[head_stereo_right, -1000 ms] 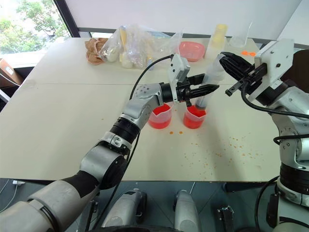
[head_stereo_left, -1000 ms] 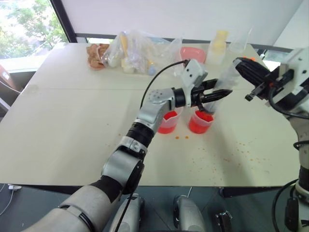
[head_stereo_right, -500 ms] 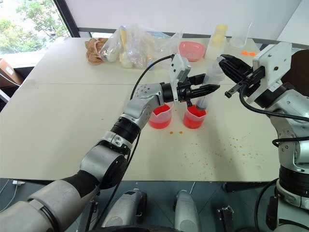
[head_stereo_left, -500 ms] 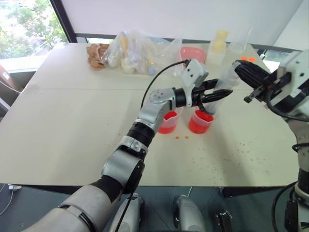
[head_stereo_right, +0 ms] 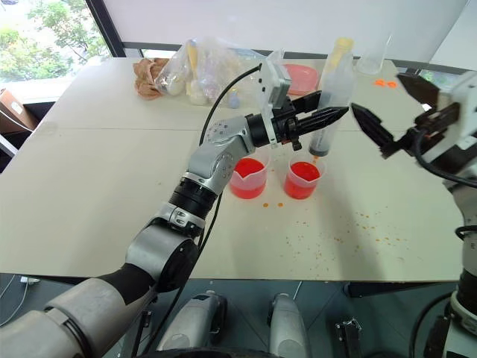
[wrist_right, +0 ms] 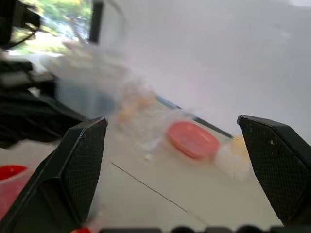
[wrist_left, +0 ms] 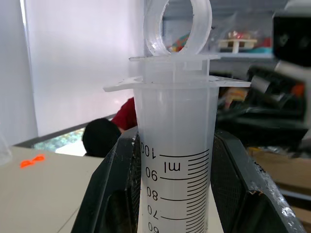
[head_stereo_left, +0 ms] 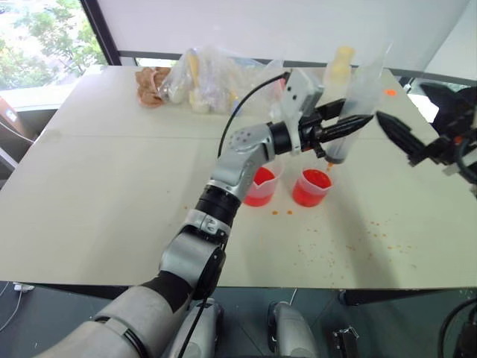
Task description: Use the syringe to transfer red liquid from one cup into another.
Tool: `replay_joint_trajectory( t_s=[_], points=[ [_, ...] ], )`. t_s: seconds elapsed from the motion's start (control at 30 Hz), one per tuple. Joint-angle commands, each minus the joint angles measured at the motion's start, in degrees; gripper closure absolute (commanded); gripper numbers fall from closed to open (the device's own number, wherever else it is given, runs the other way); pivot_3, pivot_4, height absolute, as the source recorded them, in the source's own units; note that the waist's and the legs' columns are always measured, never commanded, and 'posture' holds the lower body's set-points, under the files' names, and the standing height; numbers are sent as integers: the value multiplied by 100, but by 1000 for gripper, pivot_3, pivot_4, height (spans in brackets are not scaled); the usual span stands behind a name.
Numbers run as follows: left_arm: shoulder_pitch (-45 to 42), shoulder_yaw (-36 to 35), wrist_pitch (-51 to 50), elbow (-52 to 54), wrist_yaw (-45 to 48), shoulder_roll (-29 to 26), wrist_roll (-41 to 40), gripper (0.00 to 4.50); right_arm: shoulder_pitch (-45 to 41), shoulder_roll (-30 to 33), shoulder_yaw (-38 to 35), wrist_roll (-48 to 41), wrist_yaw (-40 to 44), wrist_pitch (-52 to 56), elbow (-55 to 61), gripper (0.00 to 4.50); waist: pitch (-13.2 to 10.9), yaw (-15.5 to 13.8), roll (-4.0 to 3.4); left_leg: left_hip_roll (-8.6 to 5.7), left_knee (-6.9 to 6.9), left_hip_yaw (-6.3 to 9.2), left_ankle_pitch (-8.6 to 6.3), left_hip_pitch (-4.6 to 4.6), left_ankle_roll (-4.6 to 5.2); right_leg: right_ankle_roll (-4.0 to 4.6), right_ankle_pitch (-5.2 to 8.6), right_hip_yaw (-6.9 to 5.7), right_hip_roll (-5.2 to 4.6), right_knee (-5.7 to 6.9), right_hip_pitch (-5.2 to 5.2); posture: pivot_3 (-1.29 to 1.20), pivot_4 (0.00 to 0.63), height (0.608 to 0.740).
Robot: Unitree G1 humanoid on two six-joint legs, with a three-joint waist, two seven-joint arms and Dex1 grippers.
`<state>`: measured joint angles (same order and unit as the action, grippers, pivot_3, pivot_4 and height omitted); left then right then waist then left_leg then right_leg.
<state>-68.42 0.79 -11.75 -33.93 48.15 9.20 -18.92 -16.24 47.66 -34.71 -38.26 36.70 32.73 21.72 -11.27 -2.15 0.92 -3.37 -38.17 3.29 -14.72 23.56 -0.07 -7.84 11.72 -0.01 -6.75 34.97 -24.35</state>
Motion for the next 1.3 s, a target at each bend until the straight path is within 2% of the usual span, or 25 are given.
replay_joint_trajectory(
  t_s=[0.03, 0.13, 0.23, 0.3, 0.37, 0.47, 0.53, 0.67, 0.83, 0.97, 1.1, 1.17, 1.3],
  points=[
    [-891, -416, -857, 555, -687, -585, -160, 3063, -100, 324, -613, -790, 184, 359, 215, 45, 0, 53, -6, 0, 0, -5, 0, -3, 1, 0, 0, 1, 1, 1, -1, 0, 150, 740],
    [-1697, -974, -2189, 358, -1238, -1379, -557, 3063, -299, 580, -400, -1324, 400, 644, 362, 45, 2, 187, -9, 10, 5, -2, -1, -9, 2, -1, 1, 1, 9, 9, -1, 0, 150, 740],
    [-2556, -1473, -3909, -720, -2197, -2234, -588, 3063, -547, 752, 352, -1507, 687, 760, 634, 45, 1, 282, -6, 11, 7, 7, -1, -17, 2, -3, 3, -1, 19, 17, 4, 0, 150, 740],
    [-2807, -1679, -4692, -1319, -2875, -2656, -456, 3063, -777, 728, 877, -1620, 894, 789, 762, 45, 3, 322, -10, 9, 6, 6, -1, -20, 2, -6, 4, -1, 19, 20, 4, 0, 150, 740],
    [-2832, -1799, -5257, -1564, -3311, -2948, -389, 3063, -979, 665, 1326, -1743, 1082, 834, 856, 45, 3, 324, -10, 9, 7, 8, -1, -25, 2, -13, 9, 0, 18, 28, 6, 0, 150, 740],
    [-2363, -1249, -6057, -1093, -3282, -3356, -124, 3063, -1190, 487, 1985, -1829, 1415, 842, 952, 45, -1, 313, -4, 9, 7, 13, 0, -22, -1, -11, 8, 0, 18, 32, 2, 0, 150, 740],
    [-2022, -1228, -6656, -801, -3351, -3542, -122, 3063, -1218, 404, 2388, -1631, 1686, 733, 935, 45, -4, 281, 2, 7, 7, 16, 4, -13, -8, -10, 7, 0, 13, 32, -5, 0, 150, 740],
    [-1232, -1832, -7991, -263, -3798, -3531, -101, 3063, -1271, 76, 3048, -1230, 1901, 509, 796, 45, -8, 269, 13, 2, 4, 17, 6, 0, -12, -11, 6, 1, 2, 27, -12, 0, 150, 740],
    [-496, -2348, -8075, 160, -4364, -3168, -541, 3063, -1289, -332, 3338, -1169, 1914, 505, 752, 45, -8, 248, 15, 1, 4, 22, 14, -1, -27, -9, 6, 0, -2, 33, -15, 0, 150, 740],
    [294, -2883, -8075, 526, -5478, -2771, -1166, 3063, -1109, -395, 3771, -680, 1989, 363, 849, 45, -4, 271, 14, 2, 8, 22, 14, -9, -32, -7, 5, 3, -4, 36, -16, 0, 150, 740],
    [719, -3124, -8075, 991, -6343, -2558, -1948, 3063, -1054, -469, 3843, -539, 1970, 328, 855, 45, -4, 274, 18, 4, 11, 21, 17, -8, -40, -4, 3, 7, -4, 42, -24, 0, 150, 740],
    [829, -3206, -8075, 1132, -6739, -2479, -2310, 2067, -1016, -499, 3850, -469, 1935, 319, 851, 0, -3, 258, 18, 3, 11, 21, 18, -9, -41, -3, 2, 7, -5, 42, -23, 0, 150, 740],
    [950, -3309, -8075, 1267, -7384, -2429, -2826, 556, -919, -527, 3847, -335, 1900, 306, 869, 0, -2, 234, 19, -1, 10, 22, 18, -9, -41, -2, 1, 7, -6, 42, -20, 0, 150, 740]
  ],
)
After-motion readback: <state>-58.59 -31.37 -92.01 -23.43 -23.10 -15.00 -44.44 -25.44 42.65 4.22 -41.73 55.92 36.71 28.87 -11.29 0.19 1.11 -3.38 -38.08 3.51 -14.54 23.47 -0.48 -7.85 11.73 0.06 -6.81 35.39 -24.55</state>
